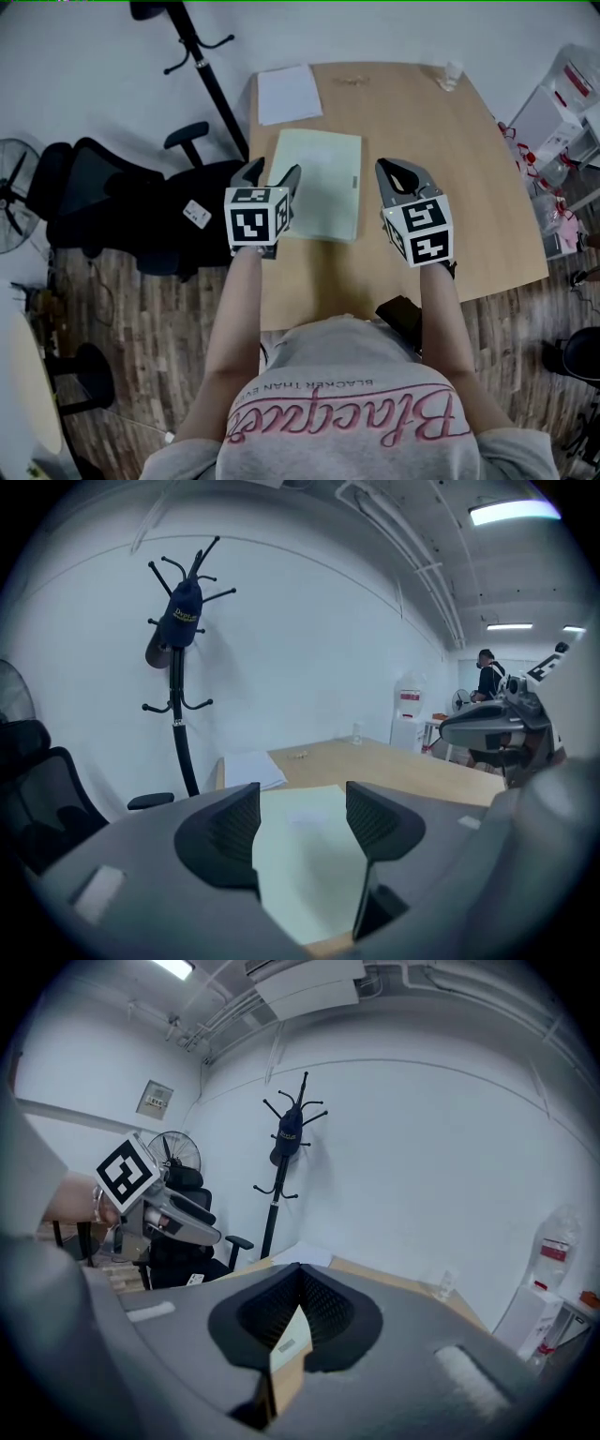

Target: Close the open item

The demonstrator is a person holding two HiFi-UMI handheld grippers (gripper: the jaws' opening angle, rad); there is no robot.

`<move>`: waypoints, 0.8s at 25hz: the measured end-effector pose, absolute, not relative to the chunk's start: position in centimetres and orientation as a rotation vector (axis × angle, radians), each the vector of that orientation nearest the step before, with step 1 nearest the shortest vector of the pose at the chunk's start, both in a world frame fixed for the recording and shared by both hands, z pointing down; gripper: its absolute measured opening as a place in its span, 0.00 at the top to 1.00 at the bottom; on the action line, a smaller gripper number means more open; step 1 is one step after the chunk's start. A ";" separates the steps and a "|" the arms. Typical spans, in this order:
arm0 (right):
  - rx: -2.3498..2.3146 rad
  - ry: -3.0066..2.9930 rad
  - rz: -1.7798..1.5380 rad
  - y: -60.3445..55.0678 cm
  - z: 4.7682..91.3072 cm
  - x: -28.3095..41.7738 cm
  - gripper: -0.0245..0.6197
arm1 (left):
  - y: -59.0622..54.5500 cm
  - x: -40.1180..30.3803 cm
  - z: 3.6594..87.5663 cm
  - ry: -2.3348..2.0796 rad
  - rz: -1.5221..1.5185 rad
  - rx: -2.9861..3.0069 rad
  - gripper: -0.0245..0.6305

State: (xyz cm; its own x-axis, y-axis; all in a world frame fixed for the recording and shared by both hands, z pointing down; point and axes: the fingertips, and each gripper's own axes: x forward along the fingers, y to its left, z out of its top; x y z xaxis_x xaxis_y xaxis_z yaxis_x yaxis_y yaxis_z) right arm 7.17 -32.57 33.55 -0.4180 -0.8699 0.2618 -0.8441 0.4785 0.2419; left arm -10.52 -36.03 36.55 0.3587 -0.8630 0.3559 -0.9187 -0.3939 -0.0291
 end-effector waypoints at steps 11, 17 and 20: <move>1.514 -2.386 -0.252 -31.4 29.3 7.3 0.96 | -34.1 -12.6 29.7 -1.775 0.217 2.601 0.71; 1.583 -2.402 -0.322 -30.7 26.6 8.0 0.96 | -32.8 -13.0 27.1 -1.889 0.154 2.650 0.88; 1.617 -2.435 -0.322 -30.6 25.5 8.1 0.96 | -32.4 -13.4 25.8 -1.943 0.138 2.677 0.94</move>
